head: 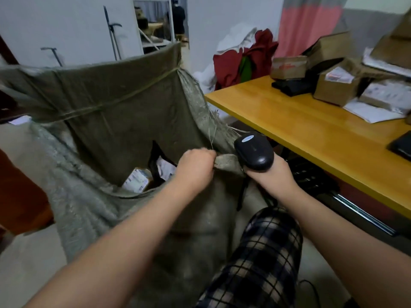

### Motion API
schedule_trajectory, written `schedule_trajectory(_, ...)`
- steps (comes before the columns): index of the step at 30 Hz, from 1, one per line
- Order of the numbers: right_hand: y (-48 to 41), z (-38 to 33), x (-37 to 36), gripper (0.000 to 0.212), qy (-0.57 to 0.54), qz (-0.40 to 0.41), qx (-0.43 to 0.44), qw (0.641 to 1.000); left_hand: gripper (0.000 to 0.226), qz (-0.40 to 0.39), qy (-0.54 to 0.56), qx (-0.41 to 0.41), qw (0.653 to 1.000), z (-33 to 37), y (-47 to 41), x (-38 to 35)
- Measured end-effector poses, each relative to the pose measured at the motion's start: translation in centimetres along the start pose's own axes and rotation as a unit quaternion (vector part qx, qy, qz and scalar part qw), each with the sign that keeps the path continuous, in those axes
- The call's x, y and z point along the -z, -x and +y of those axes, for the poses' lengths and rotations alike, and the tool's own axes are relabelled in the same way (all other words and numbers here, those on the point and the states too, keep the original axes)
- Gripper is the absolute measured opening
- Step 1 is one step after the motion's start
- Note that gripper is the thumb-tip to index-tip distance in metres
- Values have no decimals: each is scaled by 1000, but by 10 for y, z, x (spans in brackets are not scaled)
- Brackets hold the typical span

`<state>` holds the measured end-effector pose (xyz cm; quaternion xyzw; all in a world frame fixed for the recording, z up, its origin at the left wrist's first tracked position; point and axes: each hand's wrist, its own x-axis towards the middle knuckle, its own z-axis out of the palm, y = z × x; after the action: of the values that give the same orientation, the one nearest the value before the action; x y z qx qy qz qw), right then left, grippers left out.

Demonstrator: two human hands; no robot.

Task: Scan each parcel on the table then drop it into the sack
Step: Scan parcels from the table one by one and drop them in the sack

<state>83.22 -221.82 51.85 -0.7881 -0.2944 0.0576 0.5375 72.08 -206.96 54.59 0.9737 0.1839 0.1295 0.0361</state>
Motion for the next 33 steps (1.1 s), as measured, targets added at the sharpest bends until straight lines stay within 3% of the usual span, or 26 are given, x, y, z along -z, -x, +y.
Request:
schedule_trajectory(2, 0, 1, 10, 43, -2, 17, -6, 1000, 24, -28, -41, -36, 998, 9, -8, 0)
schedule_trajectory(7, 0, 11, 38, 40, 6, 79, -11, 997, 24, -21, -7, -72, 997, 42, -5, -12)
schedule_trajectory(10, 0, 13, 54, 31, 34, 67, -10, 997, 24, -52, 13, -78, 996, 50, -5, -21)
schedule_trajectory(15, 7, 17, 57, 32, 69, 37, -52, 996, 25, -62, 47, -97, 992, 63, -5, -27)
schedule_trajectory(18, 16, 15, 74, 18, 72, 107, -61, 990, 29, -33, 52, -123, 990, 76, -17, -28)
schedule_trajectory(25, 56, 8, 178, 15, 7, 237, -99, 966, 30, -29, 86, -234, 968, 162, -59, -23)
schedule_trajectory(33, 114, 20, 286, 9, -102, 399, -181, 893, 39, -33, 110, -359, 926, 307, -99, -42)
